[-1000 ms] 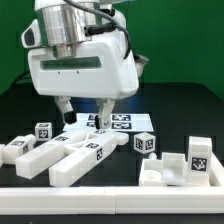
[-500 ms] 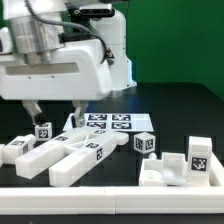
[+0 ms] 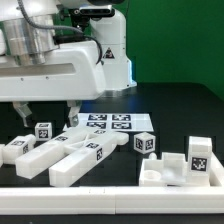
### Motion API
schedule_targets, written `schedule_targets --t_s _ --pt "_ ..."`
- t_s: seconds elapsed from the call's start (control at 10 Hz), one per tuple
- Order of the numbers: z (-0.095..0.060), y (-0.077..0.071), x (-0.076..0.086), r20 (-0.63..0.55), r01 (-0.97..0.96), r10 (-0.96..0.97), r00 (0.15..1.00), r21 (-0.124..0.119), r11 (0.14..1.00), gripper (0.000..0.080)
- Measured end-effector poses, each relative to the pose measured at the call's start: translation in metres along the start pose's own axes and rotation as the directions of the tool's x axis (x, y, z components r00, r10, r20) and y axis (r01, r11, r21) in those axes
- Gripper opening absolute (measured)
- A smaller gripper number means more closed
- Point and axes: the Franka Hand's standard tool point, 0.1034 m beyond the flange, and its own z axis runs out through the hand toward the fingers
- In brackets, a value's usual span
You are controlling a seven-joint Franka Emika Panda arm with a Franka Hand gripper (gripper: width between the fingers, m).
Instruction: Assemble chair
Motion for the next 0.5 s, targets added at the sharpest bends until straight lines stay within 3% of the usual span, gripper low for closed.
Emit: schedule_targets --t_s 0.1,0.2,0.3,0.5 --pt "0.001 0.022 -0.007 0.037 -0.018 0.018 0.999 -0.001 1.000 0.0649" --pt "0.003 0.040 -0.006 0.003 0.040 -0.040 0.999 -0.030 0.999 0.0649" --pt "0.002 0.043 -0.001 -0.035 0.081 -0.083 0.996 -0.051 0.995 0.0649" --pt "0.003 0.041 -0.003 -0.025 0.065 -0.067 0.997 -0.046 0.997 0.0649"
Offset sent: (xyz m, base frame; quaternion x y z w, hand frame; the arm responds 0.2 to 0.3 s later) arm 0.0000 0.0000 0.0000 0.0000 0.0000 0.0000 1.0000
